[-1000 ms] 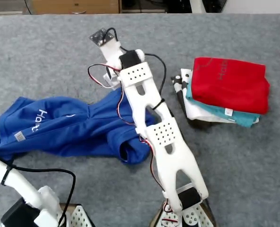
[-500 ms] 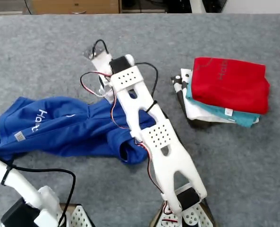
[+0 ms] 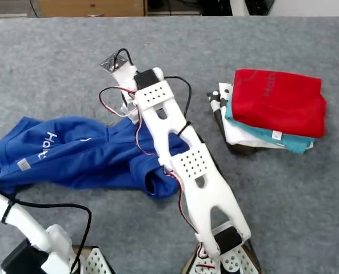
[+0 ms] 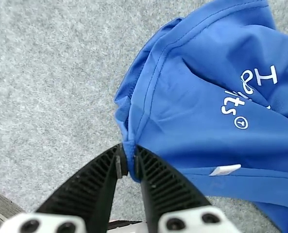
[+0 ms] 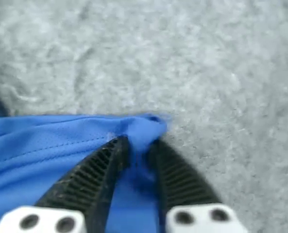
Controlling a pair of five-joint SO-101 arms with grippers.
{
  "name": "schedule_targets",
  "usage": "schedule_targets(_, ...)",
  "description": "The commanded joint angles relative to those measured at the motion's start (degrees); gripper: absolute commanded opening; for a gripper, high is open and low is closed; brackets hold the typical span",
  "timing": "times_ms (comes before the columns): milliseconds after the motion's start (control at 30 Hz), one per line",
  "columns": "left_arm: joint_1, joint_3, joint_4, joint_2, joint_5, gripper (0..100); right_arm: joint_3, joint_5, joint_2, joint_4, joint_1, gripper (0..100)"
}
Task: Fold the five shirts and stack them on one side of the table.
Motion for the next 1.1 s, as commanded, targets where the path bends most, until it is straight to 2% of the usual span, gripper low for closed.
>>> schedule_targets(0,-0.09,-0.88,-0.26,-1.89,-0.53,2,-0.4,0.09,-0.57,-0.62,-0.4,2.4)
schedule_targets(233,-0.09,-0.88,-0.26,-1.89,-0.53,2,-3.56,0.35,-0.13,-1.93,0.92,0.2)
schedule_targets(400,-0.09,-0.88,-0.26,-1.89,-0.53,2,-11.03,0.09,-0.4,-1.23,2.07,0.2)
schedule_targets(567,-0.18,-1.49,-0.18,-1.98,-0.44,2,-22.9,0.26,-0.57,5.19,1.71,0.2)
schedule_targets(633,-0.18,-3.34,-0.18,-1.98,-0.18,2,-22.99,0.44,-2.95,6.59,1.63,0.2)
schedule_targets(833,0.35,-16.44,4.84,-1.98,0.0,2,-22.9,4.57,-18.33,9.41,1.89,0.2)
schedule_targets(1067,0.35,-36.4,10.29,-1.98,3.08,2,-22.81,4.48,-40.22,9.49,1.63,0.2)
